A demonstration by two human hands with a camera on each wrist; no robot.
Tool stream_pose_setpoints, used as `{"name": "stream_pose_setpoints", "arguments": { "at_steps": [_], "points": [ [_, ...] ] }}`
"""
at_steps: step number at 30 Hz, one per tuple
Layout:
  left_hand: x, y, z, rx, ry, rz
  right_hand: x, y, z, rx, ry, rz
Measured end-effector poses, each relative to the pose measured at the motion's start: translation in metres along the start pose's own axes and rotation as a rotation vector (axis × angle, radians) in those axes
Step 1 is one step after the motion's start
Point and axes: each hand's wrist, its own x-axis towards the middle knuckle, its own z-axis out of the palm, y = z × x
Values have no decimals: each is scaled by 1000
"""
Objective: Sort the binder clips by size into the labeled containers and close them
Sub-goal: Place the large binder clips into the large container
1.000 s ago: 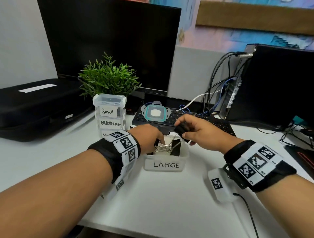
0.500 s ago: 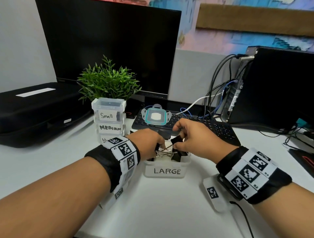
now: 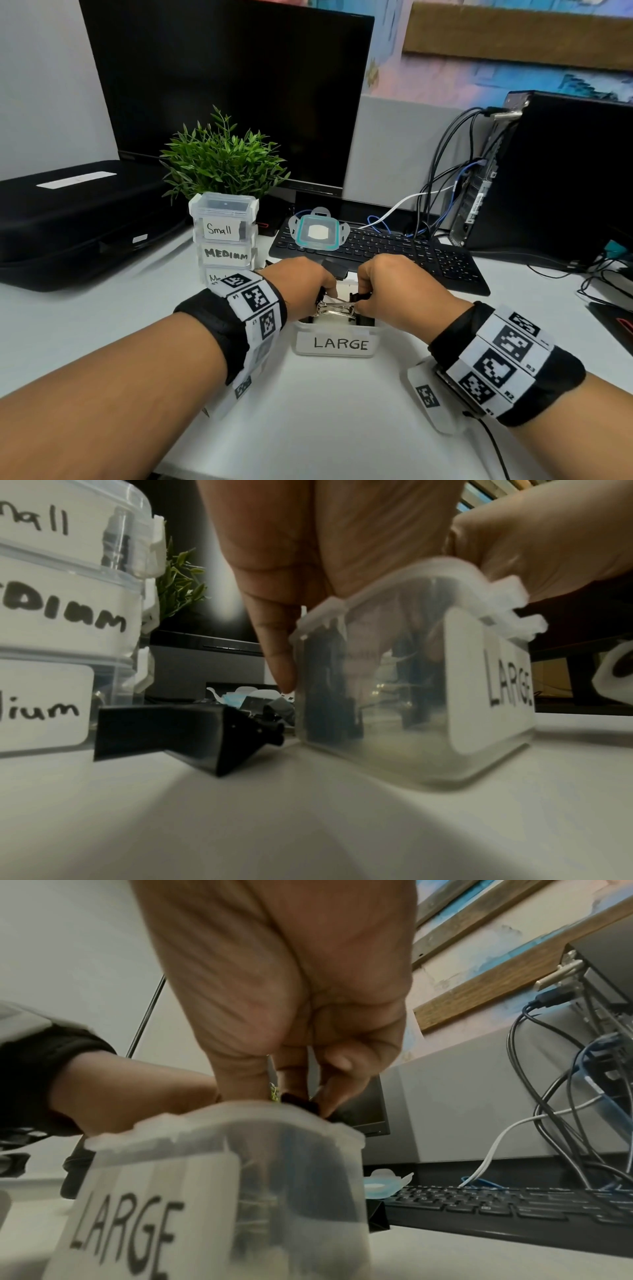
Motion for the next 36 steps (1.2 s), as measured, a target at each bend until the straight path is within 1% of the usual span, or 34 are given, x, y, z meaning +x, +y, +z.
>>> {"name": "stream_pose_setpoints", "arguments": {
  "at_steps": [2, 7, 11, 13, 20, 24, 28, 29, 31, 33, 34, 36],
  "points": [
    [0, 0, 0, 4, -3, 6, 2, 0, 2, -38, -19, 15],
    [0, 2, -2, 15, -16, 11, 9, 2, 4, -31, -79, 33],
    [2, 2, -2, 9, -30, -2, 12, 1, 9, -90, -73, -10],
    [3, 3, -2, 15, -15, 1, 14, 2, 10, -101, -62, -9],
    [3, 4, 1, -47, 86, -48, 19, 1, 5, -84, -96, 0],
    [6, 4, 0, 8, 70, -56, 25, 5, 5, -11, -114, 28],
    [6, 6, -3, 40, 66, -51, 32, 8, 6, -5, -157, 16],
    [7, 6, -3, 41, 67, -51, 34, 9, 4, -8, -186, 9],
    [8, 5, -2, 37, 65, -56, 40, 14, -3, 37, -301, 17],
    [8, 5, -2, 35, 67, -59, 50, 24, -14, 161, -390, 48],
    [8, 4, -1, 33, 66, -61, 55, 30, -20, 235, -379, 56],
    [8, 4, -1, 30, 56, -60, 66, 41, -26, 331, -279, 52]
  ]
}}
